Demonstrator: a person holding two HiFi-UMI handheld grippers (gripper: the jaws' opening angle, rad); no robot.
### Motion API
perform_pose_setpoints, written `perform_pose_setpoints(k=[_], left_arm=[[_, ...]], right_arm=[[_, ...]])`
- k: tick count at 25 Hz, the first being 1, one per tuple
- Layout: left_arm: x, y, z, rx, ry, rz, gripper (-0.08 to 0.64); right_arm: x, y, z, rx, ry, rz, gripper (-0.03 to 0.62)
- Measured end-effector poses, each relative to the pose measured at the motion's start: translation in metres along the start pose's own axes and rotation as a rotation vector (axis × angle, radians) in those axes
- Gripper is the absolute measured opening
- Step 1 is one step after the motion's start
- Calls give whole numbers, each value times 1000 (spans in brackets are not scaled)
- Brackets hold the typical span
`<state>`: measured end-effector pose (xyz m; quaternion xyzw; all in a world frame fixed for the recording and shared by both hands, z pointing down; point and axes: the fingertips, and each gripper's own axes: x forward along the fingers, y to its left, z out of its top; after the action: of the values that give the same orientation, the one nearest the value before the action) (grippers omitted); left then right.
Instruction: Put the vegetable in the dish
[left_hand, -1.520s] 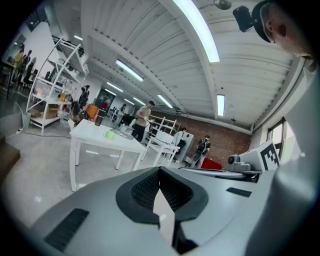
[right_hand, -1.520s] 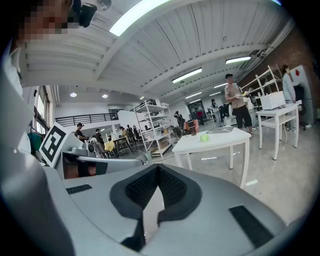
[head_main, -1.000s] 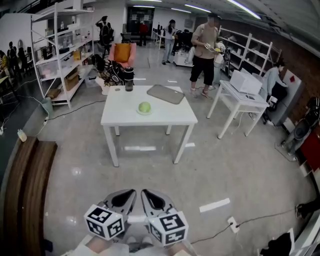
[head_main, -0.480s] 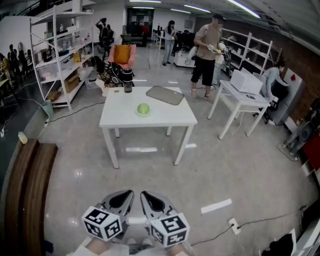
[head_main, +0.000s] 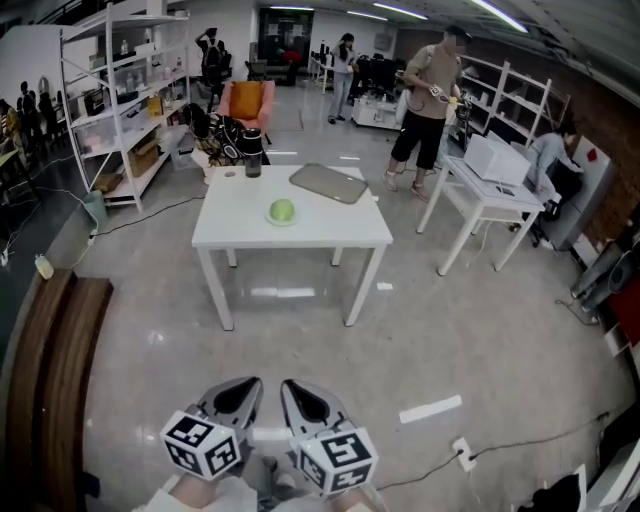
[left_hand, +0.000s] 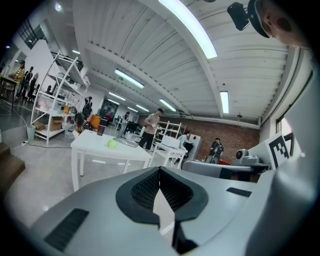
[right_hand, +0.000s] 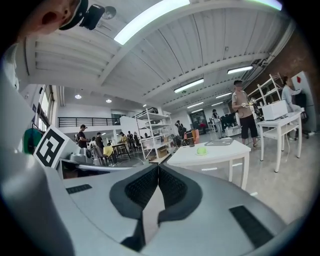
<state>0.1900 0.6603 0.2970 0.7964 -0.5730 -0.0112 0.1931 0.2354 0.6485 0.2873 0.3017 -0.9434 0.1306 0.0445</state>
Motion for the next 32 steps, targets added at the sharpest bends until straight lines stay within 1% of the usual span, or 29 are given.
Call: perform_pose_setpoints(k=[3,8,11,15,20,26,29,32], left_arm=[[14,6,0,-7,8,5,8],[50,34,9,-5,16,2,8],[73,62,23,-3,20,8,8],[110,112,47,-3,28,4,8],[158,166,84,18,33,-30,8],[209,233,115,36,39,-72,8],[229,255,123,30,50,-96,8],[247,268,128,21,63,-119,8]], right_arm=[[10,-13,-3,-13,19,-1,12],[51,-34,2,-30,30,-17,12],[85,-48,14,-37,35,-32,12],[147,-73,30,-32,44,-62,12],[220,-104,57,-19,26,-99,12],[300,-132,70,-9,18,-149,12],[326,-143,72,-1,21,-169,12],[344,-153,70,17,33,-184,12]])
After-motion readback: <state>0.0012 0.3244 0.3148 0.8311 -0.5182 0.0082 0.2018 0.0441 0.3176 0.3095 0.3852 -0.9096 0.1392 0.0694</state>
